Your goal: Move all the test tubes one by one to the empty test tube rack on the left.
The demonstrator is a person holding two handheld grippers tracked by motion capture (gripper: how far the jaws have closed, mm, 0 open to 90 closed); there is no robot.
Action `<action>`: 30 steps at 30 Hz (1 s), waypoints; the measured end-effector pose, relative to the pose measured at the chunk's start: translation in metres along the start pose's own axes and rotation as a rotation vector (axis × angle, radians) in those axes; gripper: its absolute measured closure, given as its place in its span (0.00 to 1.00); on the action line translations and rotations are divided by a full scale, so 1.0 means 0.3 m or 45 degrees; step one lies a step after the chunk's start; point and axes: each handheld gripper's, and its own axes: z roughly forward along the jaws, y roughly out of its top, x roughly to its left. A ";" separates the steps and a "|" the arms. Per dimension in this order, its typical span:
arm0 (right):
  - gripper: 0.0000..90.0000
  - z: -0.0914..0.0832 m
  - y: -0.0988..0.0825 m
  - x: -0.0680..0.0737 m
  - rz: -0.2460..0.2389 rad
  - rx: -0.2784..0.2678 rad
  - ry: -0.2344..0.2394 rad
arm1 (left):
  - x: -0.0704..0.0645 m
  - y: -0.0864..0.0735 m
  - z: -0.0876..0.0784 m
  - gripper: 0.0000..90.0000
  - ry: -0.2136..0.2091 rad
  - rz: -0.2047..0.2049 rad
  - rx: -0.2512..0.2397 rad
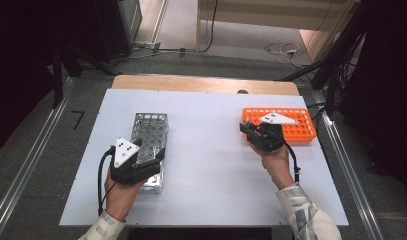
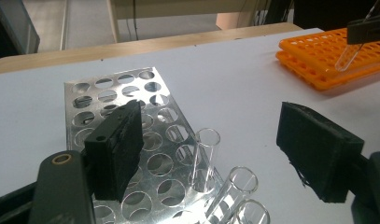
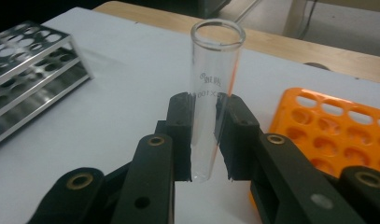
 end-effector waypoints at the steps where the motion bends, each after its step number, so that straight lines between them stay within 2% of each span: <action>1: 0.81 0.002 -0.002 0.014 -0.010 0.003 0.011 | 0.000 0.000 0.000 0.24 -0.002 0.002 0.000; 12: 0.81 0.028 -0.018 0.155 -0.106 0.041 0.138 | -0.010 0.004 -0.007 0.24 -0.018 0.004 -0.002; 25: 0.81 0.037 -0.032 0.240 -0.172 0.059 0.218 | -0.032 0.012 -0.013 0.24 -0.046 0.021 0.003; 30: 0.81 0.037 -0.037 0.279 -0.212 0.061 0.247 | -0.052 0.016 -0.017 0.24 -0.077 0.026 0.009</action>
